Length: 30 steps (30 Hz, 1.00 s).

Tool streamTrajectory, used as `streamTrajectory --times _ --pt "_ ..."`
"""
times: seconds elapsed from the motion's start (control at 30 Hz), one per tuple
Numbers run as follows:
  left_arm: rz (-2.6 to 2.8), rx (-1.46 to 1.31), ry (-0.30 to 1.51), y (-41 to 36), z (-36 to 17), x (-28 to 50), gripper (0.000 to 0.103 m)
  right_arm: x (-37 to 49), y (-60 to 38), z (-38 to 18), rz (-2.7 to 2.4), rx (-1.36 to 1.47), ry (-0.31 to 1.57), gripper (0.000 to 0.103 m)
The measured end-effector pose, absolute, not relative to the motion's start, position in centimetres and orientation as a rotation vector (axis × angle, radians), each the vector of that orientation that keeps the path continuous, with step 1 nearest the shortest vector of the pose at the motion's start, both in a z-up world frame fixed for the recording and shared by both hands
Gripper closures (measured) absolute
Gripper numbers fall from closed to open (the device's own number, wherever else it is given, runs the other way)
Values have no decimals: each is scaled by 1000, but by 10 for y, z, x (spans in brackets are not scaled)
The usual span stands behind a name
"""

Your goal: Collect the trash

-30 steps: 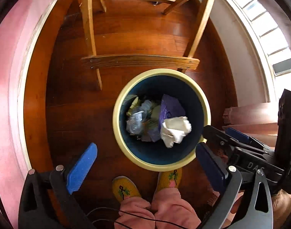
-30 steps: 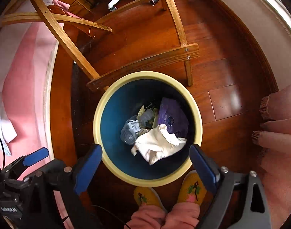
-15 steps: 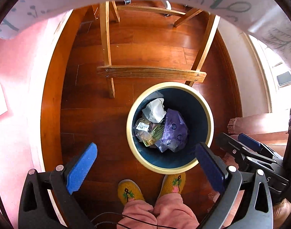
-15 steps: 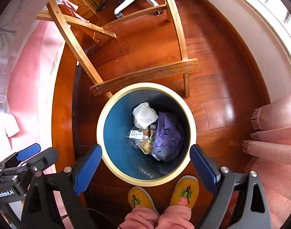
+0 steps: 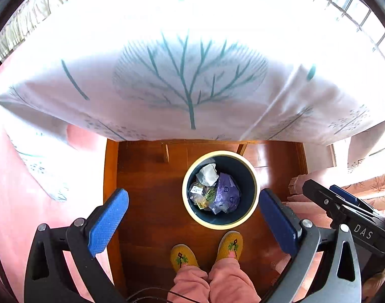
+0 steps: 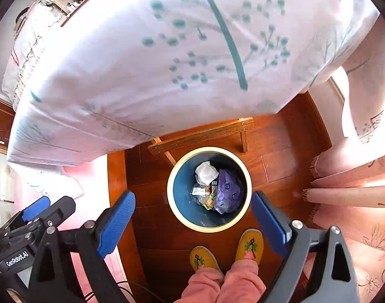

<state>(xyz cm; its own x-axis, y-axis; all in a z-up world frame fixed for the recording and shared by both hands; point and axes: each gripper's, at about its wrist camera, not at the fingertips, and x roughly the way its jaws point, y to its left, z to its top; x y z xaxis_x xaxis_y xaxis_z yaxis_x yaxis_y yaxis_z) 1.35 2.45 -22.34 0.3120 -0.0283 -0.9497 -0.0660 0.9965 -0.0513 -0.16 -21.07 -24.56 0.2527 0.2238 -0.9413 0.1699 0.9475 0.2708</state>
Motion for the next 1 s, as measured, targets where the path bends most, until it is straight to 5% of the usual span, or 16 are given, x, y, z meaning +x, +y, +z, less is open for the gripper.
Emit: streamTrajectory --times 0.6,1.0 --pt "3 -51 1044 23 -12 -8 1 -22 -196 -30 67 305 1141 9" --pt "25 -20 940 12 47 -33 1 -36 -183 48 15 185 984 9"
